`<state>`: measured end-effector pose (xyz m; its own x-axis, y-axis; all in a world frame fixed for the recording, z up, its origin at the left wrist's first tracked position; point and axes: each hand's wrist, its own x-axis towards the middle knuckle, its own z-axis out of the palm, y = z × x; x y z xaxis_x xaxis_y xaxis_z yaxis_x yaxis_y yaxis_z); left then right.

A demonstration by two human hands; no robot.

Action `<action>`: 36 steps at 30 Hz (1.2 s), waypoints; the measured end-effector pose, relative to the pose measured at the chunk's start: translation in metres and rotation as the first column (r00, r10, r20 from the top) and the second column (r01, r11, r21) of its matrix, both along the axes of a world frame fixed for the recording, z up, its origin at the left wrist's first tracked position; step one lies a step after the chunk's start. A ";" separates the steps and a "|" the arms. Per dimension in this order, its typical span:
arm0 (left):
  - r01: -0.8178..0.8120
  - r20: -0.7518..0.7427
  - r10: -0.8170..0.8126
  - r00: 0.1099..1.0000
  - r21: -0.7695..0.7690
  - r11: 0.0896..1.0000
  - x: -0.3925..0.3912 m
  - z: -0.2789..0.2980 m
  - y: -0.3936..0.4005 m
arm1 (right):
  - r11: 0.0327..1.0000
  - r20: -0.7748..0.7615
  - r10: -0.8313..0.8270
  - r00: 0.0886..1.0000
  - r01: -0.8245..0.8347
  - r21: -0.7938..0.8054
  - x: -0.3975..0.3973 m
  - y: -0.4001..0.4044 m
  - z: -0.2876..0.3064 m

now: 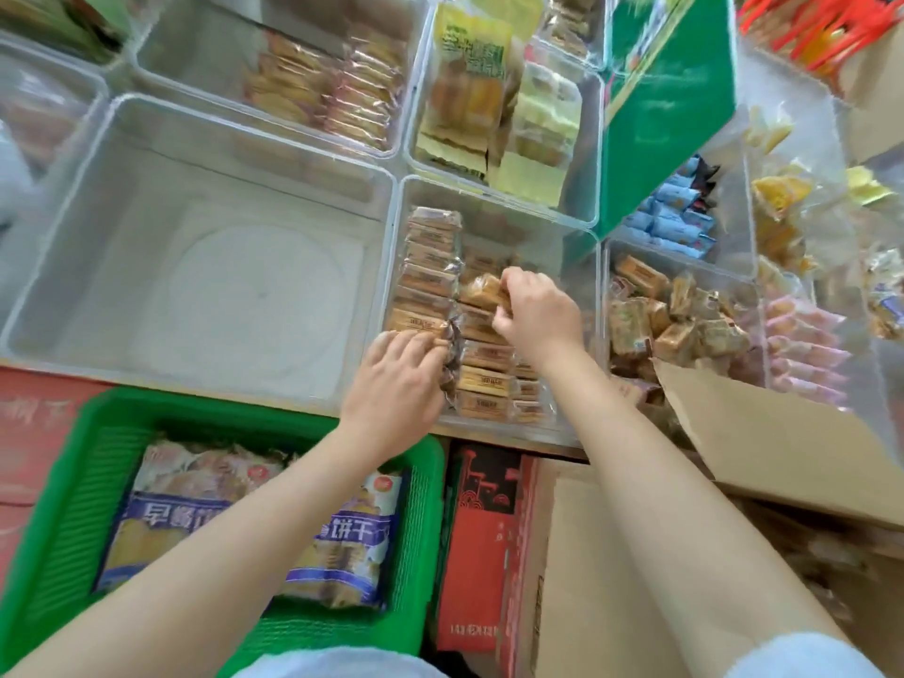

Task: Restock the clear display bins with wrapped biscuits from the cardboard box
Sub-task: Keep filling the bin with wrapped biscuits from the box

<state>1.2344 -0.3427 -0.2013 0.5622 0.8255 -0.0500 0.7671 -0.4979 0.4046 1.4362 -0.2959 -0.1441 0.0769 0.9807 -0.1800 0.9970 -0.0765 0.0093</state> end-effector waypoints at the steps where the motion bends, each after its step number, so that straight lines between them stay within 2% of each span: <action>1: 0.000 -0.012 0.000 1.000 0.012 1.000 0.000 0.000 0.001 | 0.998 0.038 0.047 0.998 -0.045 -0.049 -0.004 0.005 -0.008; 4: 0.035 -0.060 -0.033 0.998 0.028 0.999 0.001 0.001 0.001 | 0.981 0.123 0.134 0.983 -0.114 -0.157 -0.012 0.011 -0.019; 8: 0.052 -0.105 -0.047 0.993 0.044 0.998 0.001 0.002 0.001 | 0.979 0.156 0.131 0.979 -0.103 -0.178 -0.015 0.010 -0.022; 13: 0.053 -0.122 -0.048 0.991 0.038 0.998 0.002 0.001 0.000 | 0.946 0.261 0.192 0.946 -0.107 -0.305 -0.036 -0.023 -0.034; 15: 0.056 -0.132 -0.054 0.990 0.009 0.998 0.002 0.003 0.000 | 0.935 0.207 0.159 0.965 -0.080 -0.345 -0.040 -0.034 -0.030; 17: 0.044 -0.120 -0.046 0.992 -0.018 0.999 0.002 0.006 0.000 | 0.938 0.043 0.065 0.997 -0.047 -0.342 -0.040 -0.041 -0.015; 18: 0.023 -0.095 -0.027 0.995 -0.040 0.999 0.002 0.009 0.001 | 0.951 -0.083 0.004 0.997 -0.029 -0.307 -0.038 -0.046 -0.005; 20: -0.044 -0.023 0.042 0.999 -0.135 0.990 0.005 0.017 0.002 | 0.986 -0.347 -0.103 0.932 0.051 -0.157 -0.033 -0.064 0.021; 22: -0.126 0.095 0.155 0.983 -0.264 0.956 0.013 0.034 -0.002 | 0.988 -0.508 -0.086 0.857 0.140 0.069 -0.024 -0.094 0.052; 25: -0.121 0.276 0.210 0.938 -0.308 0.944 0.038 0.076 -0.035 | 0.866 -0.513 0.010 0.858 0.249 0.433 -0.001 -0.152 0.100; 28: 0.031 0.442 0.159 0.883 -0.392 0.920 0.076 0.124 -0.096 | 0.688 -0.541 -0.048 0.840 0.421 0.592 0.032 -0.214 0.131; 31: 0.064 0.470 0.162 0.867 -0.430 0.901 0.124 0.148 -0.164 | 0.580 -0.652 -0.185 0.735 0.617 0.531 0.073 -0.270 0.130; 34: 0.049 0.470 0.192 0.862 -0.453 0.890 0.162 0.147 -0.216 | 0.480 -0.764 -0.393 0.511 0.823 0.303 0.111 -0.313 0.110; 36: 0.007 0.488 0.281 0.826 -0.508 0.861 0.176 0.144 -0.236 | 0.449 -0.780 -0.508 0.365 0.885 0.122 0.133 -0.335 0.099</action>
<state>1.4101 -0.5784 -0.0574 0.4988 0.8477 -0.1805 0.4026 -0.0421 0.9144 1.5689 -0.6306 -0.0449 0.8440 0.5340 -0.0509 0.2994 -0.5476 -0.7814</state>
